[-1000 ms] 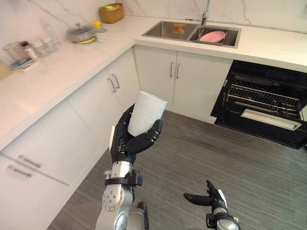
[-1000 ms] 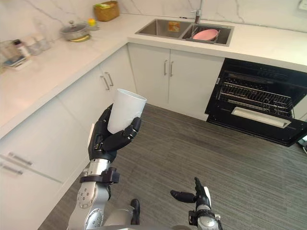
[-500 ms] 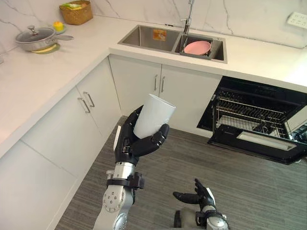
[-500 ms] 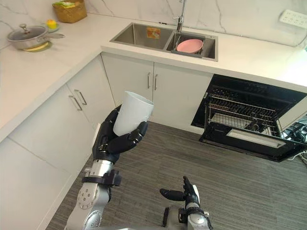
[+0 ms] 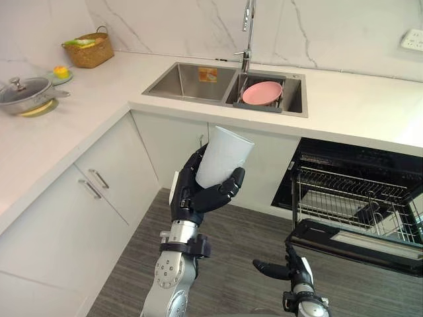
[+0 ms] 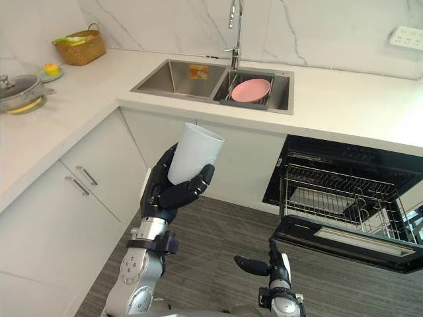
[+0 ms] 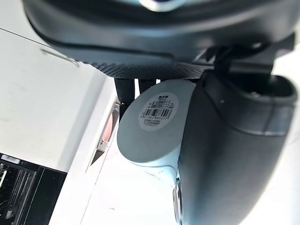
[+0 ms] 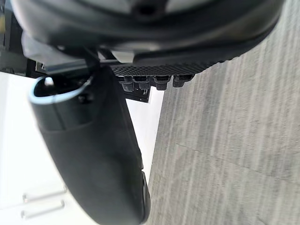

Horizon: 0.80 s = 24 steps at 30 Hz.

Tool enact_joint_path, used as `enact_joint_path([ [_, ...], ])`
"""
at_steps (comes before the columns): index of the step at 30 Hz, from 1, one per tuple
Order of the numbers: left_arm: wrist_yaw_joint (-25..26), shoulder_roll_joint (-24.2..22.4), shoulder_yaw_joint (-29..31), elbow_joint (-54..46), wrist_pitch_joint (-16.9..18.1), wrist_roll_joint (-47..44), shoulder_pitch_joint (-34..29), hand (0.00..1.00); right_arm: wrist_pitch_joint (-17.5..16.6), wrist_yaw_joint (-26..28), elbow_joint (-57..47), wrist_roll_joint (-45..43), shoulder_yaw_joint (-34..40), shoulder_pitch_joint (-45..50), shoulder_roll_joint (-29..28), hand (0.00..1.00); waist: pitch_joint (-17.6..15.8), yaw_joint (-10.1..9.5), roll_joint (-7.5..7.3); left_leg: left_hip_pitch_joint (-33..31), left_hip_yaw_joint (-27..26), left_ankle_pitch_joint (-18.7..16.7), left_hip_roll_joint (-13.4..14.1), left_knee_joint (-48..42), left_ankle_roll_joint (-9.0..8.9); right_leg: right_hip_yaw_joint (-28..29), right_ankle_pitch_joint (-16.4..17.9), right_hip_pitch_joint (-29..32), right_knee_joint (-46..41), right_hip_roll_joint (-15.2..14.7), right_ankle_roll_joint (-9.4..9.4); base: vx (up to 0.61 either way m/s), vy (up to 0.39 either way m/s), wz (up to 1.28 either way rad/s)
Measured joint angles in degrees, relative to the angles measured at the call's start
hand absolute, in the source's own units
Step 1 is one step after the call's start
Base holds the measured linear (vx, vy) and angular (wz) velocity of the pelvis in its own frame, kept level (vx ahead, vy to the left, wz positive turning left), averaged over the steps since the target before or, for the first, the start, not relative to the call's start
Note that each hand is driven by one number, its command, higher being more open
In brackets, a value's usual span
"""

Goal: Walk over to the sink, pick up the cup, carry it to the dishwasher, place the cup inside the dishwasher, then close the dishwasher door

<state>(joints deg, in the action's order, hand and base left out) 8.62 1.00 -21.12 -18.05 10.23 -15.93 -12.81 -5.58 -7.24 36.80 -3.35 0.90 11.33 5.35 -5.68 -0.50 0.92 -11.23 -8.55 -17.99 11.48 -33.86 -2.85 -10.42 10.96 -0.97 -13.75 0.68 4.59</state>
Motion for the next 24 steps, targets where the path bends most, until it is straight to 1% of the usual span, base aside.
enact_joint_path([
  [2,0.0,0.3,0.1,0.5,0.0,0.0,0.0,0.00,0.1,-0.1,2.1,0.0,-0.1,-0.8,-0.1,1.00,-0.1,-0.22,-0.21,-1.6,5.2,2.0,-3.8,7.4,-0.54,2.7,-0.1,-1.3,1.2,-0.9,-1.20,0.32,0.186,-0.70],
  [3,0.1,0.4,0.0,1.0,0.0,0.0,0.0,0.00,0.3,-0.1,2.8,0.0,-0.1,-0.8,-0.1,1.00,-0.3,-0.19,-0.43,-2.4,7.6,4.3,-5.9,10.8,-0.62,4.5,0.2,-2.3,1.7,-1.7,-2.47,0.38,0.273,-0.89],
  [4,0.2,0.4,-0.1,1.3,0.0,0.1,-0.1,0.00,0.3,-0.1,3.0,0.0,-0.2,-0.5,0.0,1.00,-0.1,-0.22,-0.14,-2.2,8.2,9.8,-6.7,14.7,-0.23,6.6,0.9,-3.0,1.8,-1.6,-3.88,0.31,0.246,-0.87],
  [5,0.2,0.3,-0.2,1.4,0.0,0.1,-0.2,0.00,0.3,-0.1,2.9,0.0,-0.3,-0.2,0.0,1.00,0.0,-0.25,0.13,-1.9,8.0,14.4,-6.6,14.6,0.76,7.7,1.4,-3.5,1.8,-1.4,-4.69,0.31,0.286,-0.80],
  [6,0.2,1.3,-0.3,1.5,0.0,0.1,-0.1,0.00,0.4,-0.2,3.1,0.0,-0.4,0.1,-1.2,1.00,0.6,0.23,-1.27,-1.2,6.4,12.8,-7.2,13.3,2.06,9.2,2.3,-4.1,1.7,-2.8,-5.61,0.29,0.289,-0.57],
  [7,0.2,2.0,-0.3,1.4,0.0,0.1,0.1,0.00,0.3,-0.2,2.8,0.0,-0.4,0.7,-2.2,1.00,1.2,0.63,-3.27,-1.1,4.9,11.4,-8.5,13.3,3.46,10.3,3.0,-3.7,1.6,-4.6,-6.73,0.28,0.288,-0.48],
  [8,0.3,2.3,-0.4,1.4,0.0,0.1,0.3,0.00,0.3,-0.2,2.8,0.0,-0.4,0.7,-2.5,1.00,1.2,0.58,-4.02,-0.9,4.0,10.7,-8.9,13.3,4.03,10.9,3.2,-3.5,1.4,-5.3,-7.10,0.28,0.319,-0.54],
  [9,0.4,3.0,-0.4,1.4,-0.1,0.1,0.3,0.00,0.3,-0.2,2.8,0.0,-0.4,0.5,-2.7,1.00,1.3,0.30,-4.63,0.1,2.0,9.0,-9.7,13.7,4.71,12.7,3.4,-2.0,-1.5,-6.5,-7.37,0.23,0.274,-0.54],
  [10,0.5,3.3,-0.5,1.5,-0.2,0.1,0.3,0.00,0.3,-0.2,2.8,0.1,-0.4,0.4,-2.7,1.00,1.2,0.32,-4.61,1.1,1.0,8.6,-10.0,14.3,5.01,13.1,3.4,-0.9,-3.9,-6.9,-7.40,0.26,0.321,-0.68],
  [11,0.7,3.9,-0.7,1.4,-0.2,0.1,0.3,0.00,0.4,-0.1,2.8,0.1,-0.6,0.3,-2.7,1.00,1.2,0.16,-4.58,3.6,-0.5,8.2,-10.7,16.2,5.62,12.9,3.3,1.3,-9.9,-7.8,-7.69,0.21,0.247,-0.51],
  [12,0.9,4.3,-0.7,1.4,-0.2,0.1,0.3,0.00,0.4,-0.1,2.8,0.2,-1.0,0.3,-2.7,1.00,1.3,0.37,-4.56,5.7,-1.5,8.0,-11.2,17.7,6.04,11.9,2.6,2.8,-14.2,-8.7,-8.70,0.26,0.273,-0.59],
  [13,1.1,4.7,-0.7,1.2,-0.2,0.1,0.3,0.00,0.4,0.1,2.7,0.2,-1.5,0.2,-2.8,1.00,1.3,0.47,-4.51,8.4,-2.6,7.8,-11.7,19.6,6.91,9.7,1.5,4.8,-19.7,-10.1,-9.96,0.23,0.203,-0.41],
  [14,1.2,4.7,-0.6,1.0,-0.2,0.2,0.3,0.00,0.4,0.1,2.6,0.2,-1.5,0.0,-3.0,1.00,1.3,0.49,-4.33,9.5,-2.9,7.6,-11.8,20.1,7.54,8.3,1.7,5.6,-22.3,-11.0,-9.93,0.23,0.160,-0.33],
  [15,1.4,4.7,-0.6,0.7,-0.2,0.2,0.3,0.00,0.4,0.1,2.4,0.2,-1.5,-0.2,-3.3,1.00,1.4,0.92,-4.23,10.3,-3.2,7.3,-11.9,20.6,7.99,6.3,2.4,6.7,-24.8,-11.7,-9.21,0.24,0.113,-0.24],
  [16,1.6,4.6,-0.6,0.0,0.0,0.2,0.3,0.00,0.5,0.2,0.8,0.2,-2.3,-1.0,-3.3,1.00,1.8,1.44,-3.62,12.2,-4.0,7.1,-11.6,22.7,8.02,2.6,4.5,10.0,-27.5,-11.9,-8.03,0.24,0.094,-0.27],
  [17,1.6,4.6,-0.5,-0.1,0.1,0.2,0.3,0.00,0.5,0.2,-0.2,0.2,-2.5,-1.4,-3.3,1.00,2.0,1.46,-3.42,12.7,-4.6,7.1,-11.2,23.4,7.90,1.3,5.3,11.3,-27.4,-11.7,-7.81,0.24,0.050,-0.45],
  [18,1.7,4.6,-0.1,-0.3,0.3,0.2,0.3,0.00,0.5,0.2,-2.6,0.2,-3.0,-2.4,-3.3,1.00,1.8,1.56,-2.72,13.7,-5.7,6.8,-10.2,24.1,7.37,-1.7,6.1,13.4,-26.0,-11.1,-7.35,0.20,0.013,-0.41],
  [19,2.0,4.6,0.2,-0.3,0.3,0.2,0.3,0.00,0.5,0.2,-4.2,0.2,-3.4,-2.8,-3.2,1.00,1.6,1.61,-2.37,14.2,-6.2,6.5,-9.8,24.4,6.98,-3.5,6.1,14.3,-24.8,-10.8,-7.31,0.25,-0.021,-0.47],
  [20,2.5,4.5,1.0,-0.2,0.3,0.2,0.3,0.00,0.4,0.2,-7.3,0.2,-4.3,-3.9,-3.2,1.00,1.1,2.03,-1.72,15.3,-6.5,5.9,-8.8,24.5,5.97,-7.4,5.9,15.7,-21.3,-10.2,-6.98,0.27,-0.075,-0.45],
  [21,2.8,4.5,2.1,-0.2,0.3,0.2,0.3,0.00,0.3,0.2,-10.3,0.2,-5.6,-4.7,-3.1,1.00,1.1,2.16,-1.63,16.4,-6.7,5.0,-8.1,24.3,4.47,-10.5,4.2,16.6,-15.7,-8.8,-4.94,0.28,-0.097,-0.43],
  [22,3.0,4.5,2.6,-0.1,0.3,0.3,0.3,0.00,0.2,0.2,-12.3,0.2,-6.3,-4.7,-3.1,1.00,1.2,2.16,-1.96,16.9,-7.0,4.1,-8.0,23.7,3.26,-11.6,1.1,16.3,-11.8,-7.9,-3.62,0.32,-0.121,-0.35],
  [23,3.2,3.7,3.3,0.6,0.8,0.5,0.6,0.00,-0.4,0.2,-16.7,0.3,-7.7,-4.2,-2.4,1.00,1.2,2.47,-2.01,17.6,-7.3,1.0,-8.2,21.0,2.75,-11.8,-5.5,15.5,-8.0,-7.4,-1.57,0.35,-0.088,-0.40],
  [24,3.7,1.9,3.5,1.6,0.5,1.2,0.6,0.00,-1.0,0.2,-19.8,0.6,-8.2,-4.5,-1.1,1.00,1.1,2.17,0.26,17.8,-7.5,-0.4,-6.0,17.8,2.30,-11.4,-5.4,14.0,-7.3,-5.3,-0.96,0.36,-0.081,-0.46],
])
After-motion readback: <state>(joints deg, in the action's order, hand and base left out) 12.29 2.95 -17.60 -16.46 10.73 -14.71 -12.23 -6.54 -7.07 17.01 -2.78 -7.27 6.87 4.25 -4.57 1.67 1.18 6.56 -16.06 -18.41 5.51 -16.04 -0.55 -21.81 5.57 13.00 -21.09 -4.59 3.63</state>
